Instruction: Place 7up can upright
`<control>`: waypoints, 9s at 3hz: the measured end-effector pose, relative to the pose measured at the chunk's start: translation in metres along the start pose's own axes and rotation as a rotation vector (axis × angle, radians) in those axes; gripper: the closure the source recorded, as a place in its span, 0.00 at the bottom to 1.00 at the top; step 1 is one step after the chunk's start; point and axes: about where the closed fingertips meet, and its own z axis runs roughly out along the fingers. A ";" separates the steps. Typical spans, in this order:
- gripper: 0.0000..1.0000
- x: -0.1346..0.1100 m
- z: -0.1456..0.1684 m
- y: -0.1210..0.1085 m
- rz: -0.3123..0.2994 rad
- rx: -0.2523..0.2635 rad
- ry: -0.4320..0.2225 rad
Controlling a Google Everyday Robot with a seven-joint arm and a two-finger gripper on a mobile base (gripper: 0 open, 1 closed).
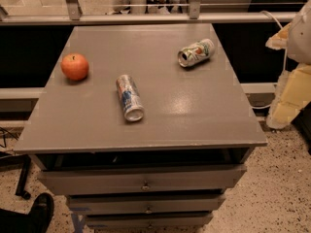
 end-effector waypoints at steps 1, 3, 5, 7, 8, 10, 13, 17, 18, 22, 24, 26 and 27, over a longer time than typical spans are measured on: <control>0.00 0.000 0.000 0.000 0.000 0.000 0.000; 0.00 0.012 0.027 -0.014 0.042 -0.017 -0.115; 0.00 -0.018 0.100 -0.094 0.006 0.046 -0.300; 0.00 -0.080 0.136 -0.183 -0.106 0.145 -0.440; 0.00 -0.106 0.147 -0.222 -0.193 0.189 -0.486; 0.00 -0.108 0.150 -0.221 -0.196 0.169 -0.502; 0.00 -0.119 0.175 -0.244 -0.582 0.224 -0.243; 0.00 -0.110 0.224 -0.242 -0.723 -0.062 0.009; 0.18 -0.112 0.230 -0.232 -0.726 -0.131 -0.024; 1.00 -0.174 0.172 -0.210 -0.570 -0.070 -0.483; 1.00 -0.189 0.138 -0.221 -0.431 0.040 -0.683; 1.00 -0.184 0.132 -0.209 -0.142 0.017 -1.003; 1.00 -0.181 0.121 -0.197 0.001 0.046 -1.172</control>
Offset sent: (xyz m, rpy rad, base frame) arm 0.0024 -0.0088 -0.0051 0.0723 0.0147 -0.0096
